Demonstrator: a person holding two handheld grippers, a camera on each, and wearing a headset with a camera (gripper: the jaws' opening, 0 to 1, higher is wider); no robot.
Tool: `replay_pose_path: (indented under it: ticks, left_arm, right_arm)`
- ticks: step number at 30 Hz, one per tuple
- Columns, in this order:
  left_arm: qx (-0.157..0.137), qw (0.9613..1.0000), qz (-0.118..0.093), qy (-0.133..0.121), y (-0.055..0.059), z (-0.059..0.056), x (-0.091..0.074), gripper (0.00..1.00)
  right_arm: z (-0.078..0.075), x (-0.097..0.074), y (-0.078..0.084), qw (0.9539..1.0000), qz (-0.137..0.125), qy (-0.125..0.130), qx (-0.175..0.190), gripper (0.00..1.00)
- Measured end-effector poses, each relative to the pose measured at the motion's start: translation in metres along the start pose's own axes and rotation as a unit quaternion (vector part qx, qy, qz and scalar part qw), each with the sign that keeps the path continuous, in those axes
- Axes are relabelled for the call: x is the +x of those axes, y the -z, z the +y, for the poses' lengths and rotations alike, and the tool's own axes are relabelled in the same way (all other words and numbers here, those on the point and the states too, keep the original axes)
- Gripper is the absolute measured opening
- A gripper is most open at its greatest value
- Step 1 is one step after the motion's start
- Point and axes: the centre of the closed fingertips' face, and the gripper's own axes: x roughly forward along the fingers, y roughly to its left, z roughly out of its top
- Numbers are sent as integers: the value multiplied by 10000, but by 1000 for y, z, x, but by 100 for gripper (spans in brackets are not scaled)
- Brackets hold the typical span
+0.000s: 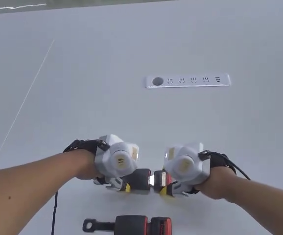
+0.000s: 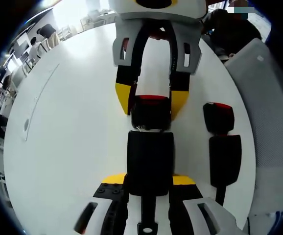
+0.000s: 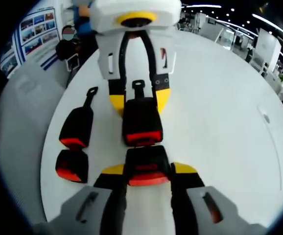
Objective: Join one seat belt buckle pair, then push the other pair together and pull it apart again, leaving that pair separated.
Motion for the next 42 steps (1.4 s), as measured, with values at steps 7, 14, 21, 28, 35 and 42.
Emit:
replay_pose_path:
  ticks: [7,14,21,28,35,42]
  left_arm:
    - [-11,10000,48,-2,0,0,0,32]
    - [9,10000,63,-1,0,0,1,32]
    - [37,10000,48,16,0,0,1,32]
    - [35,10000,45,8,1,-1,1,33]
    - [91,9999,49,-26,2,-1,0,33]
    - [98,9999,50,-18,1,-2,0,33]
  right_arm:
    - [0,0,0,10000,1,-16,-44,34]
    - [0,1,0,10000,40,-20,-54,35]
    - [1,0,1,10000,47,-18,-68,35]
    - [1,1,0,10000,39,-22,-75,35]
    - [3,-1,1,9998,116,-64,-144,35]
    - [2,-4,7,9999,84,-32,-131,36]
